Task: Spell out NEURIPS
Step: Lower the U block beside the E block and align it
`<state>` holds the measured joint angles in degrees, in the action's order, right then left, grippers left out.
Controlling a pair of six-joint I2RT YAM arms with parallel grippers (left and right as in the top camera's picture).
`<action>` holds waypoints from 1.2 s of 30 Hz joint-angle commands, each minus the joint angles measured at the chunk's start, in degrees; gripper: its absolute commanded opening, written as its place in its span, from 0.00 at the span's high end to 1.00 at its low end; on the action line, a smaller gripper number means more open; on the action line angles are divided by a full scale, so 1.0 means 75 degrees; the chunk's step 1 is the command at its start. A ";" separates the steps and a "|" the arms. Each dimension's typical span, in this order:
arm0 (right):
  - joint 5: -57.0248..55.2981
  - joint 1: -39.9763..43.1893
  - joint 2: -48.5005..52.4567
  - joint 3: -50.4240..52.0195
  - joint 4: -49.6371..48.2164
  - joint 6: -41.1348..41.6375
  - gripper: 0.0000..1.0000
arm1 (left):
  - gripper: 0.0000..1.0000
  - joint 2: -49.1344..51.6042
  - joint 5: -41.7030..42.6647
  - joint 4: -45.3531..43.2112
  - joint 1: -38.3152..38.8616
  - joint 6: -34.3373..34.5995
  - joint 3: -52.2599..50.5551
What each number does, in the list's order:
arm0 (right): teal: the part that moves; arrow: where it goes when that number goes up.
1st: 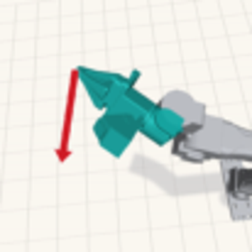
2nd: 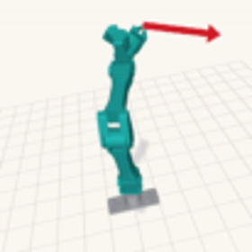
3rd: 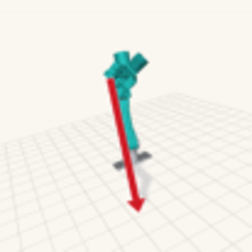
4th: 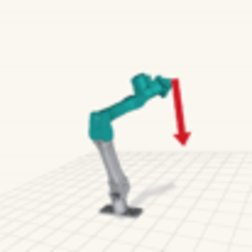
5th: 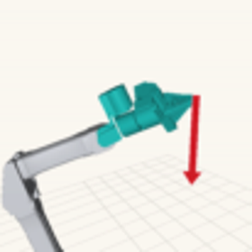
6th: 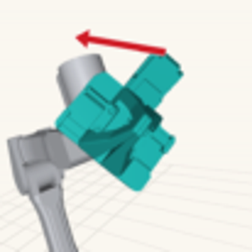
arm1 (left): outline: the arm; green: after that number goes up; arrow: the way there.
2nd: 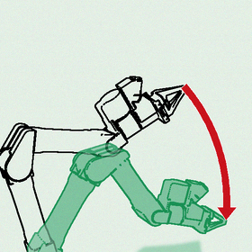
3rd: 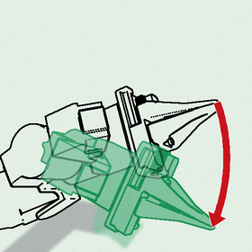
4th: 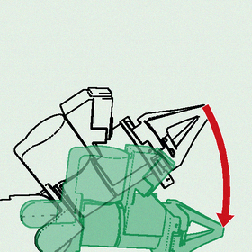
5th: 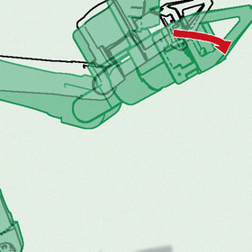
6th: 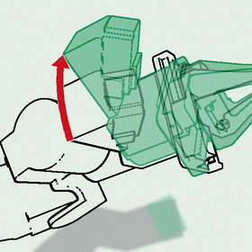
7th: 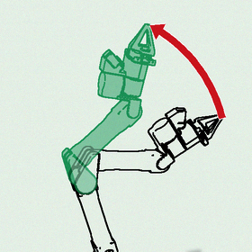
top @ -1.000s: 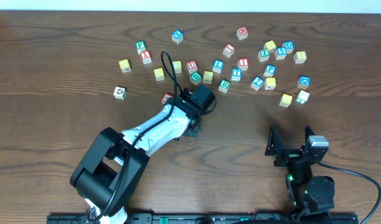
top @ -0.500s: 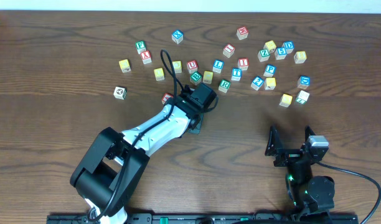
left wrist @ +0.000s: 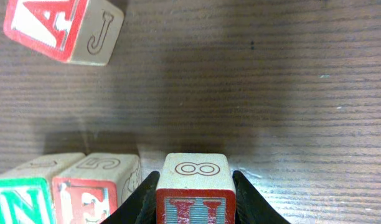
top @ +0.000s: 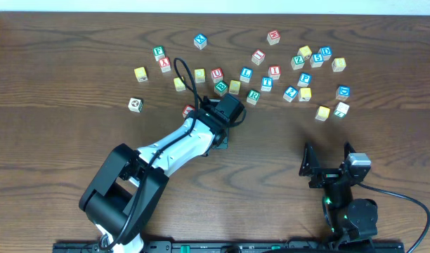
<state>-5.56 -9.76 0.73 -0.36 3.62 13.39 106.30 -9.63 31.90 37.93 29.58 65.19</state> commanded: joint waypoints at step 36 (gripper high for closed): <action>0.0017 0.0023 -0.0017 0.0006 0.0032 0.0064 0.01 | 0.63 0.0026 0.0026 0.0248 -0.0017 0.0498 -0.0064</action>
<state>-5.56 -9.76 0.73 -0.36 3.62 13.39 106.30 -9.30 33.43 37.93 33.04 65.19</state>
